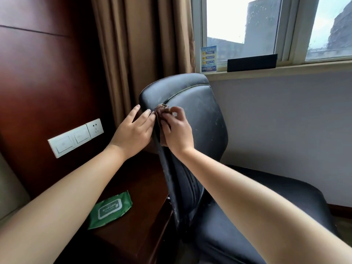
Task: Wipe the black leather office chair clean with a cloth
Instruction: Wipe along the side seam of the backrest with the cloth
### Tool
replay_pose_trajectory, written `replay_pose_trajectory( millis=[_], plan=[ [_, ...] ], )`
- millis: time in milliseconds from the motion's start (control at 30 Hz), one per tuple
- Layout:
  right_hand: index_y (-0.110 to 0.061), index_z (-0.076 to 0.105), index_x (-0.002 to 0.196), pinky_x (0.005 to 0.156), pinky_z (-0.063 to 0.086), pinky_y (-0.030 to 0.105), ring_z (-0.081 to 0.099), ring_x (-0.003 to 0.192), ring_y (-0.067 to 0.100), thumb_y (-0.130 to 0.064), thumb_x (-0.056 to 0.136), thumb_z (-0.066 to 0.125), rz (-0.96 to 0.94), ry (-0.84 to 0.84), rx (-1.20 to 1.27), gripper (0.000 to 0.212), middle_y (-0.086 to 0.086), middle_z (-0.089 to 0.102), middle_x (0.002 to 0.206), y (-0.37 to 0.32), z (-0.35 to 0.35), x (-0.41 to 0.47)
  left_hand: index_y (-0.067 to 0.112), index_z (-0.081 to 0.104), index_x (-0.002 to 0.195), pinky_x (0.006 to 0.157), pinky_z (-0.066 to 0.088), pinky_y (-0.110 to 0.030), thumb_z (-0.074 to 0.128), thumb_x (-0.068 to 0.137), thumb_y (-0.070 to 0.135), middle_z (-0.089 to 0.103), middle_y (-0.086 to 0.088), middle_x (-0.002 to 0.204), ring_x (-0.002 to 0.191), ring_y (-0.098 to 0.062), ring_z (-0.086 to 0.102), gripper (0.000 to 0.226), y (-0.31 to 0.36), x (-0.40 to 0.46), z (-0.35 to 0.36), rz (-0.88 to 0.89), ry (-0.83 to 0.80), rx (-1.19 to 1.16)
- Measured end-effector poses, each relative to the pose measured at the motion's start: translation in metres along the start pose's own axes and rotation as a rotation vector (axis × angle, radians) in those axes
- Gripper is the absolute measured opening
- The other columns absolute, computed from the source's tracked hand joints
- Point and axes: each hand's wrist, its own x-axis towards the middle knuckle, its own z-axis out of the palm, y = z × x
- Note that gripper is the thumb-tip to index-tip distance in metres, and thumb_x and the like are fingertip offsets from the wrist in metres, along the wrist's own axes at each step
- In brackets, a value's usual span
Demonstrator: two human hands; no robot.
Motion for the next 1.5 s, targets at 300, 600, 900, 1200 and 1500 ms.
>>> replay_pose_trajectory(
  millis=[300,600,900,1200,1500],
  plan=[
    [-0.009,0.056,0.13,0.088,0.05,0.035,0.059,0.109,0.03,-0.032,0.088,0.041,-0.347,-0.084,-0.366,0.05,0.011,0.055,0.133,0.029,0.008,-0.009,-0.004,0.062,0.118,0.106,0.038,-0.049,0.058,0.086,0.012,0.062,-0.015,0.123,0.117,-0.028,0.056,0.036,0.008,-0.005,0.01,-0.098,0.027,-0.018],
    [-0.009,0.066,0.116,0.083,0.049,0.031,0.056,0.085,0.028,-0.02,0.088,0.052,-0.5,0.062,-0.414,0.034,0.009,0.063,0.122,0.052,0.014,-0.04,-0.007,0.051,0.129,0.106,0.037,-0.05,0.046,0.083,0.016,0.052,-0.019,0.135,0.129,-0.035,0.038,0.052,0.019,-0.009,0.013,-0.197,-0.081,-0.158],
    [-0.008,0.066,0.116,0.082,0.05,0.038,0.044,0.093,0.029,-0.004,0.083,0.056,-0.478,-0.015,-0.464,0.035,0.011,0.06,0.124,0.073,0.021,-0.085,-0.001,0.039,0.14,0.109,0.027,-0.058,0.061,0.077,0.019,0.037,-0.018,0.15,0.139,-0.042,0.022,0.069,0.041,-0.017,0.009,-0.198,-0.218,-0.142],
    [0.002,0.064,0.113,0.069,0.055,0.041,0.057,0.086,0.039,-0.016,0.078,0.069,-0.262,0.047,-0.251,0.039,0.021,0.059,0.106,0.05,0.012,-0.044,-0.002,0.036,0.141,0.111,0.025,-0.057,0.073,0.072,0.019,0.035,-0.016,0.151,0.14,-0.04,0.022,0.081,0.046,-0.022,0.008,-0.175,-0.221,-0.105],
    [0.005,0.063,0.095,0.067,0.05,0.032,0.057,0.072,0.032,-0.016,0.076,0.072,-0.053,0.073,-0.269,0.029,0.018,0.057,0.087,0.087,0.015,-0.119,-0.003,0.02,0.147,0.114,0.013,-0.054,0.072,0.071,0.05,0.021,-0.015,0.155,0.142,-0.028,0.021,0.105,0.099,-0.041,0.008,0.063,-0.328,0.006]
  ],
)
